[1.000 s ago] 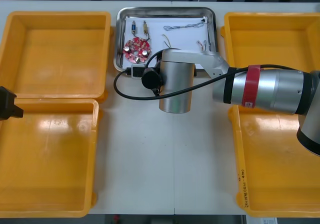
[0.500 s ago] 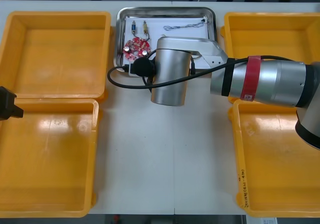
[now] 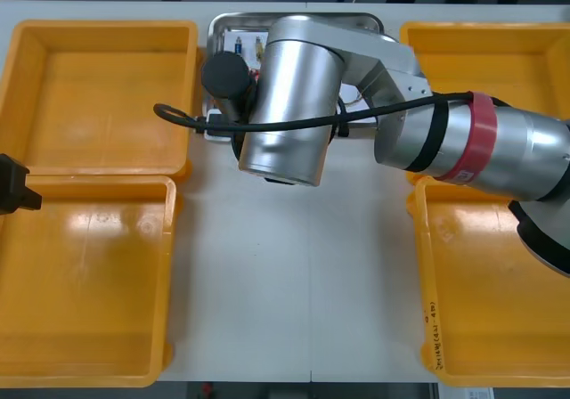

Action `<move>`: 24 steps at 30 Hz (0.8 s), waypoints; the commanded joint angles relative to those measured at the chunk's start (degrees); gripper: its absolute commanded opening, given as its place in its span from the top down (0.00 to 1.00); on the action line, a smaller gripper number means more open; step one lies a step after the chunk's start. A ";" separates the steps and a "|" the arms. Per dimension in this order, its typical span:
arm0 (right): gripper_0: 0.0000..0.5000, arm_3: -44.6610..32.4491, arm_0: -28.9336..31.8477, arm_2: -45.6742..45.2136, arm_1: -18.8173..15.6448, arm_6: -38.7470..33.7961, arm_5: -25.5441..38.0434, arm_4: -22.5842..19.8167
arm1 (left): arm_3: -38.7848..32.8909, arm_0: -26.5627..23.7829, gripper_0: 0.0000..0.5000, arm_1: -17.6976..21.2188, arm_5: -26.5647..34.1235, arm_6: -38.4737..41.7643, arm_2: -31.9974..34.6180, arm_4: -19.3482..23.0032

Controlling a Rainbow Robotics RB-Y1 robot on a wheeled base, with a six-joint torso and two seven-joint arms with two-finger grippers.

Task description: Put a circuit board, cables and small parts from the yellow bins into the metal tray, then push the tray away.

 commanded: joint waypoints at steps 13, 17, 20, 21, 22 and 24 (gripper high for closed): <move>0.00 -25.87 22.71 -31.48 1.08 -3.38 16.14 3.95 | -1.60 0.87 0.00 2.56 0.38 -5.01 1.66 -0.46; 0.00 -31.84 28.34 -38.78 0.47 -4.43 16.14 3.68 | -1.60 0.87 0.00 2.56 0.38 -5.01 1.66 -0.46; 0.00 -34.74 32.99 -43.70 -0.41 -5.14 16.14 3.77 | -1.60 0.87 0.00 2.56 0.38 -5.01 1.66 -0.46; 0.00 -35.36 33.78 -44.67 -0.59 -5.31 16.14 3.68 | -1.60 0.87 0.00 2.56 0.38 -5.01 1.66 -0.46; 0.00 -36.32 35.28 -46.69 -1.29 -5.58 16.14 3.60 | -1.60 0.87 0.00 2.56 0.38 -5.01 1.66 -0.46; 0.00 -37.73 37.30 -49.59 -2.08 -5.93 16.14 3.51 | -1.60 0.87 0.00 2.56 0.38 -5.01 1.66 -0.46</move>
